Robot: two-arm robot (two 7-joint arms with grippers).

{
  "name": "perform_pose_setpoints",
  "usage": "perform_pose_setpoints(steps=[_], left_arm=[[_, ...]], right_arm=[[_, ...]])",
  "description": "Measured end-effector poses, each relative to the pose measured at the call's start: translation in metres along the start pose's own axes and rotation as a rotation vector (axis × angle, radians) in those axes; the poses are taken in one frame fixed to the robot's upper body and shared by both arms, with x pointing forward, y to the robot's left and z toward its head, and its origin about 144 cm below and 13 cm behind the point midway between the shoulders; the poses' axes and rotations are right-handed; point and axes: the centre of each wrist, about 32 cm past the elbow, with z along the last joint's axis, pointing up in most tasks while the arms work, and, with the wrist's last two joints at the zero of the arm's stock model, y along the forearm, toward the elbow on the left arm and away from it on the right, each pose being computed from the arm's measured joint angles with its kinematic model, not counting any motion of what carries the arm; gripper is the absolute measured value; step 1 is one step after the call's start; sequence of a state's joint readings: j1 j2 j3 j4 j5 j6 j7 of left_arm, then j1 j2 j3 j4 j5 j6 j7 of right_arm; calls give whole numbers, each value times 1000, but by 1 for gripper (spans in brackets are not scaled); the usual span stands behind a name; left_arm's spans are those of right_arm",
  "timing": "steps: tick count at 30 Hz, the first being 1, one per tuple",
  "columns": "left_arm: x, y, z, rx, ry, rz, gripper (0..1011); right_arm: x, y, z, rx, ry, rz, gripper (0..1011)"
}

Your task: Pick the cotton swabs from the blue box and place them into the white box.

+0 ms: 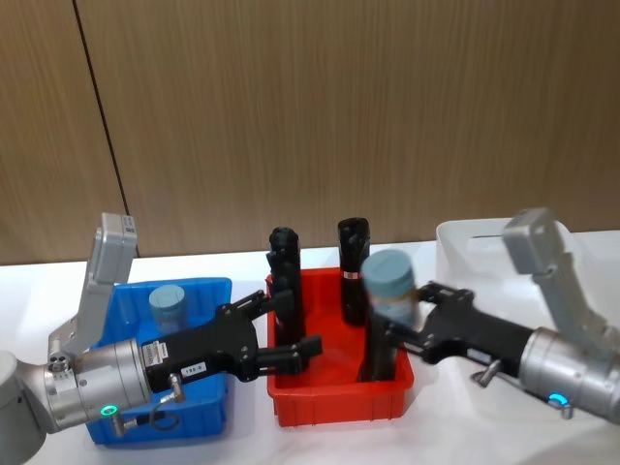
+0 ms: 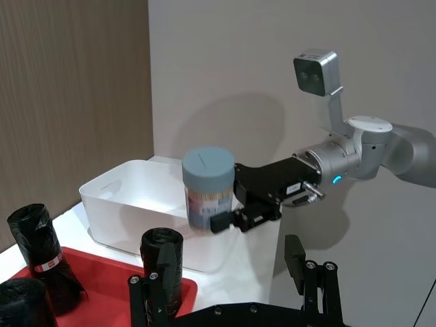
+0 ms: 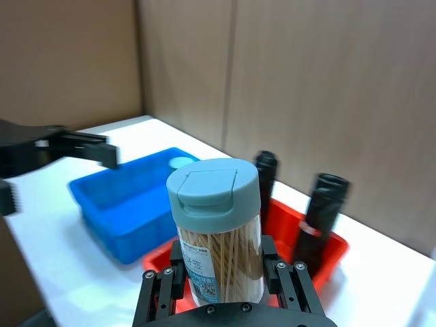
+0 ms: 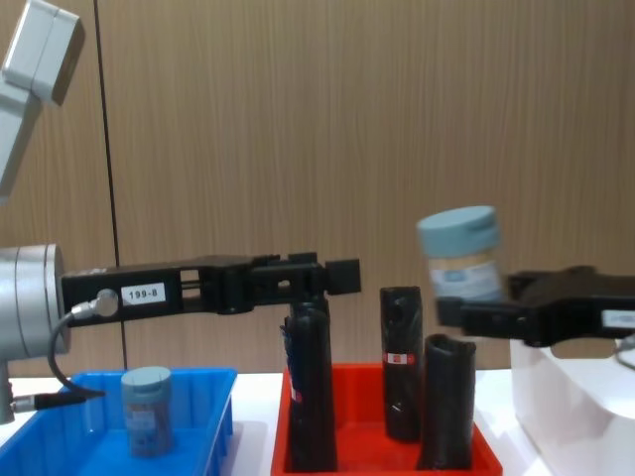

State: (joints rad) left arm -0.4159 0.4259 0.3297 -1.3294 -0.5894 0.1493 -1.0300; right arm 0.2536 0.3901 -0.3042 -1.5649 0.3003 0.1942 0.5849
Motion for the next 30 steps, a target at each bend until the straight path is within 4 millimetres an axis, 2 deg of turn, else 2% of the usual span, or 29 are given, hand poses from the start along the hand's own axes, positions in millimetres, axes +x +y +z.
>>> perform_pose_setpoints(steps=[12,30], left_arm=[[0,0,0,0,0,0,1004],[0,0,0,0,0,0,1004]], right_arm=[[34,-28,-8,-24,19,-189,642],[75,-31,-26,-107,54,-356,642]])
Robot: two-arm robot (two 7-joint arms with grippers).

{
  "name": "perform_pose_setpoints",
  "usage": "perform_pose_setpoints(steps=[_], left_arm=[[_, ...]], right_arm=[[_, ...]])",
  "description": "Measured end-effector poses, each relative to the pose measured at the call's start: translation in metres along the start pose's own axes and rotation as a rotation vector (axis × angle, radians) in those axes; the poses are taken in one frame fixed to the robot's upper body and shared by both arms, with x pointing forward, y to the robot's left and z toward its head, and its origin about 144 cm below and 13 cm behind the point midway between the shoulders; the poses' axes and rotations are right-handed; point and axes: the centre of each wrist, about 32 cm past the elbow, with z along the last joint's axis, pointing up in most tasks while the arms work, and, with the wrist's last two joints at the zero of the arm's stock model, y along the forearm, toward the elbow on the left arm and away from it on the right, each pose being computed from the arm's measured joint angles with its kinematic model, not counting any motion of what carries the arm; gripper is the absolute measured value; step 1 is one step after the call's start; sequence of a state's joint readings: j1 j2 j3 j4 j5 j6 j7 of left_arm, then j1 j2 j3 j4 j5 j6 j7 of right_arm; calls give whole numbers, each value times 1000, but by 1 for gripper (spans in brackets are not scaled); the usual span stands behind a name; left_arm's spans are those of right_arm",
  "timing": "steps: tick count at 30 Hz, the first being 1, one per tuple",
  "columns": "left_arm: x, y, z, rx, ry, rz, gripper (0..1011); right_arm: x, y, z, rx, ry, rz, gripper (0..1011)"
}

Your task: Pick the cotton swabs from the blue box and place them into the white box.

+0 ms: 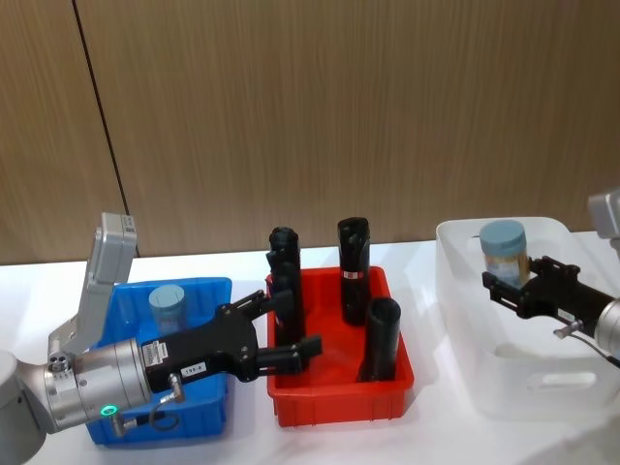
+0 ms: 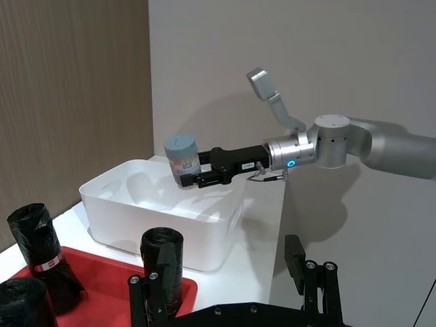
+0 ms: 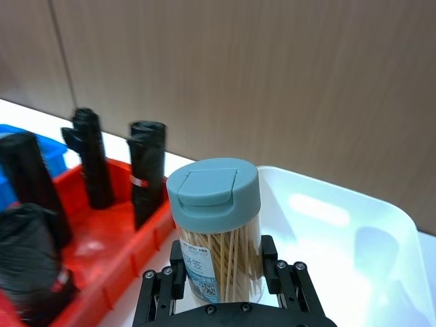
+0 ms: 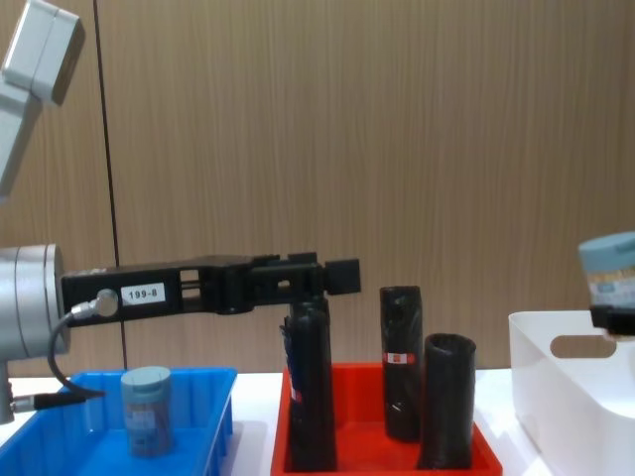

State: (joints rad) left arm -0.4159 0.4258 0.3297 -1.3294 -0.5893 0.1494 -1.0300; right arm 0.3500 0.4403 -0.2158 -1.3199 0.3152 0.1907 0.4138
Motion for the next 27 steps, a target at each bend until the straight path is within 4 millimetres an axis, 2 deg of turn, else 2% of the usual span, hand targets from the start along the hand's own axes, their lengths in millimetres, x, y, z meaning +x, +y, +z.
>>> perform_pose_setpoints(steps=[4,7,12,19,27], left_arm=[[0,0,0,0,0,0,1004],[0,0,0,0,0,0,1004],[0,0,0,0,0,0,1004],[0,0,0,0,0,0,1004],[-1,-1,0,4,-3,10,1004]], right_arm=[[7,4,-5,-22,9,-25,642],[11,6,-8,-37,15,-42,680],[17,8,-11,-52,22,-65,839],[21,8,-13,-55,24,-81,999],[17,8,-13,-47,21,-84,1001]])
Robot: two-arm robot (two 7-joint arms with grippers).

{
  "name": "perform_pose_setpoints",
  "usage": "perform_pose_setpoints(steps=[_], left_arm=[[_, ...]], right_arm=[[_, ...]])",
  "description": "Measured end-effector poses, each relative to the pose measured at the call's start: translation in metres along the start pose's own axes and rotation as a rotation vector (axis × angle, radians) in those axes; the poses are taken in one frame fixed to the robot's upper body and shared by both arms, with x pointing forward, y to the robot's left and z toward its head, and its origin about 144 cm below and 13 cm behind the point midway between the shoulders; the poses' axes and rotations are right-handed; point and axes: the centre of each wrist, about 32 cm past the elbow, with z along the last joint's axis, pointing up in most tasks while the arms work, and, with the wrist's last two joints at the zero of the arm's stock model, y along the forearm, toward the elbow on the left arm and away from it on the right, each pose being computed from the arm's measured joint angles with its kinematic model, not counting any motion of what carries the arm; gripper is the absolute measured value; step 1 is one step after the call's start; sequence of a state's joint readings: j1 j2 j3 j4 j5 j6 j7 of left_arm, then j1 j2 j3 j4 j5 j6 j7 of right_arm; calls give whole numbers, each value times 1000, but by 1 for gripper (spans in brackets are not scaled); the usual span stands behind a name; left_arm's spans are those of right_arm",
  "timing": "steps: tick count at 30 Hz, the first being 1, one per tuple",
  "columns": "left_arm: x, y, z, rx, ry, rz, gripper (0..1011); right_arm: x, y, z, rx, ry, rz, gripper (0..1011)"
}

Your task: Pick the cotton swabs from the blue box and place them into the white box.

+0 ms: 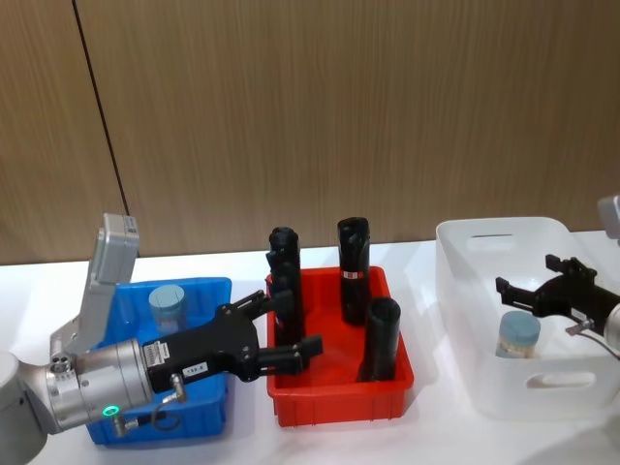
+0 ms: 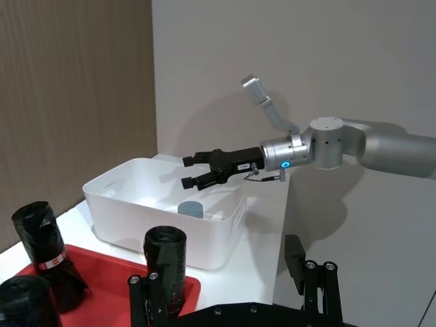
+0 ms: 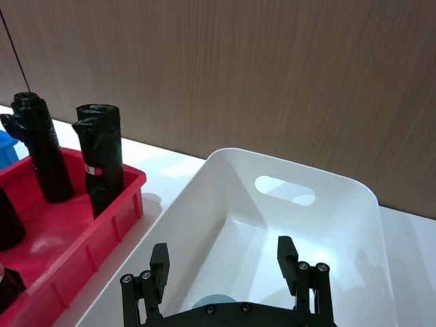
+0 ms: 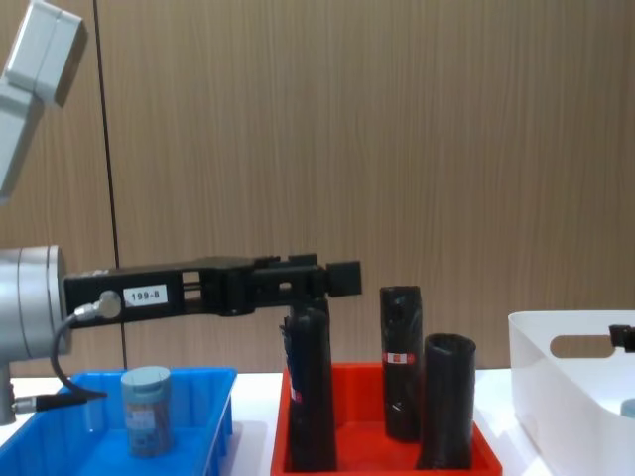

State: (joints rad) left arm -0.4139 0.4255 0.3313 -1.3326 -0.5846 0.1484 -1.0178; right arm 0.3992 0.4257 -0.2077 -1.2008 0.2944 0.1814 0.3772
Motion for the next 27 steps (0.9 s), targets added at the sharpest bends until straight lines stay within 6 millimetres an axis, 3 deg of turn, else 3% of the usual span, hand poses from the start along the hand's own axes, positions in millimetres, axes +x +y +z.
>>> perform_pose_setpoints(steps=[27], left_arm=[[-29,-22,-8,53,-119,262,1004]], right_arm=[[-86,-32,-6,173,-2,-19,1001]])
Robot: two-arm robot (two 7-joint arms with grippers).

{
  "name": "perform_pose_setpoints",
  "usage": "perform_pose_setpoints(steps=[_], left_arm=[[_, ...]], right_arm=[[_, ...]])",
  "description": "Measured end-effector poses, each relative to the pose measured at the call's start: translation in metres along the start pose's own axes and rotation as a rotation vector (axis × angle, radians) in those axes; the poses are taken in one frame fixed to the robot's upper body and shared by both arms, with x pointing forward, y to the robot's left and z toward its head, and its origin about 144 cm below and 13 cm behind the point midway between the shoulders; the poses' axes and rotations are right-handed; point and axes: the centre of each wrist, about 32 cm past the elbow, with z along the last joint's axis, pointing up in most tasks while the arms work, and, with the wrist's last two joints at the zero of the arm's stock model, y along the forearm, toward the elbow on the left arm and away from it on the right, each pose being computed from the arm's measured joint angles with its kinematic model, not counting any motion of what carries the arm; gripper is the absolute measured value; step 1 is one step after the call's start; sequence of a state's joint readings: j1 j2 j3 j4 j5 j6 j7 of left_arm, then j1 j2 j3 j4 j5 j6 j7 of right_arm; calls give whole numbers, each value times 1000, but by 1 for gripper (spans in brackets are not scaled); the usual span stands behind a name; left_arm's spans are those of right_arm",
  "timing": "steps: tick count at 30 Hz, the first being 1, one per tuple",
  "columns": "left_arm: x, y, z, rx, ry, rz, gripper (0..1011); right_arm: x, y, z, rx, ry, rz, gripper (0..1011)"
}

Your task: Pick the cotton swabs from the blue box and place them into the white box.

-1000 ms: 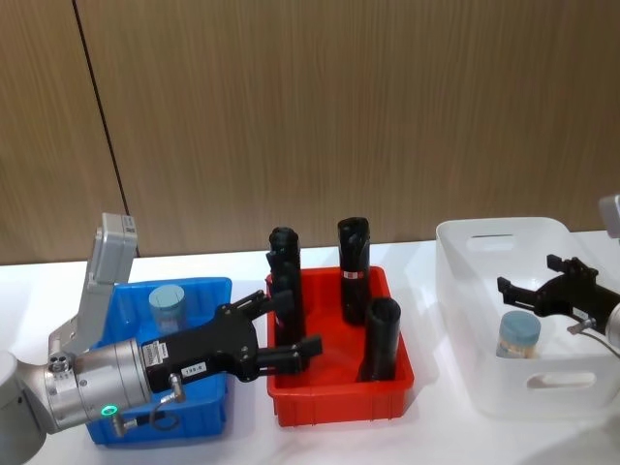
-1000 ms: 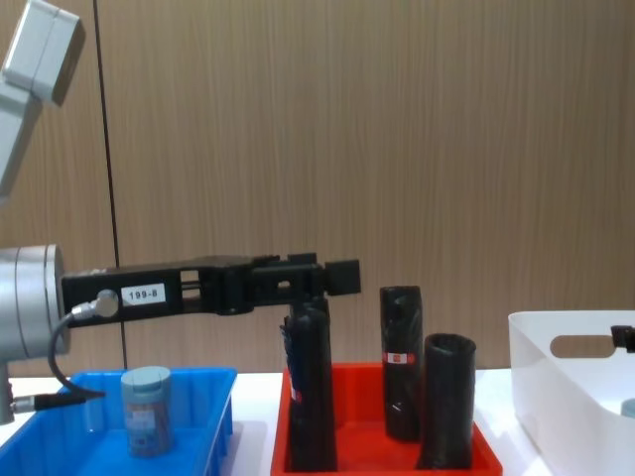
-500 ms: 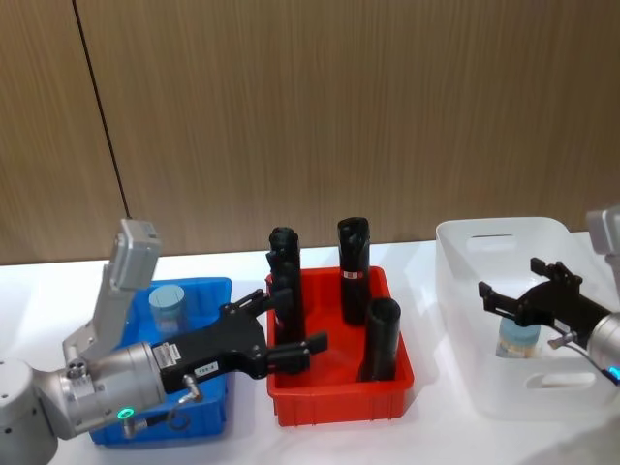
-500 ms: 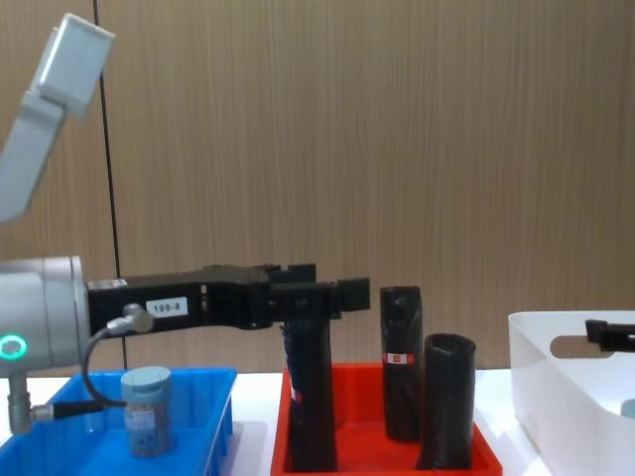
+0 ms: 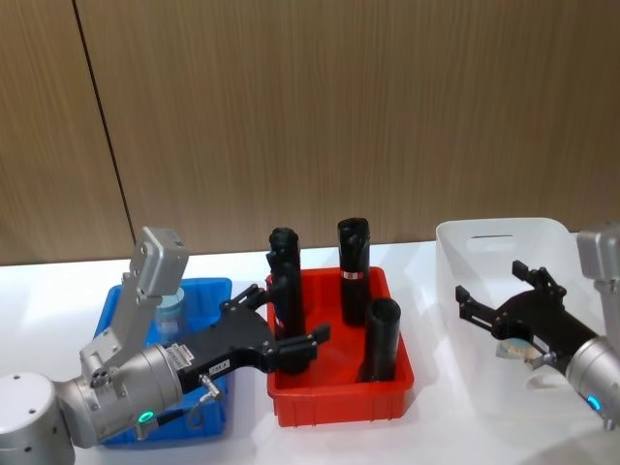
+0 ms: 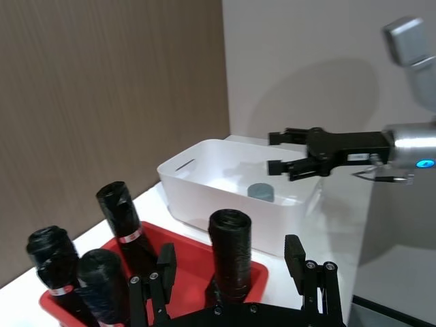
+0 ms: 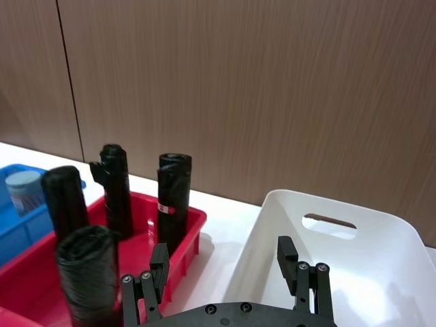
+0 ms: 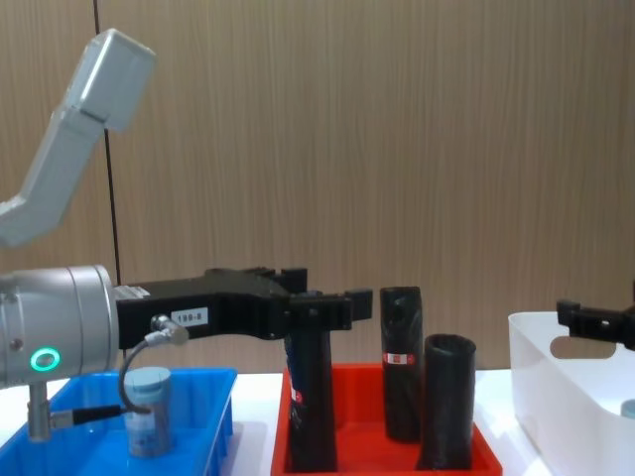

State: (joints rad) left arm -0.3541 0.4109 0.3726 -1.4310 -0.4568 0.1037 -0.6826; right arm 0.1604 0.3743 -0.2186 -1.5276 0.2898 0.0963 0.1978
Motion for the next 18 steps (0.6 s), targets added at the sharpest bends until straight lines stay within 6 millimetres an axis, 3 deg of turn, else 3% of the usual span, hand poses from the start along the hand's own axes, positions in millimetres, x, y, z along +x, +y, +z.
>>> perform_pose_setpoints(steps=[18], left_arm=[[-24,-8,-1,2,-87,177,1004]], right_arm=[[-50,-33,12,125,45,-37,1002]])
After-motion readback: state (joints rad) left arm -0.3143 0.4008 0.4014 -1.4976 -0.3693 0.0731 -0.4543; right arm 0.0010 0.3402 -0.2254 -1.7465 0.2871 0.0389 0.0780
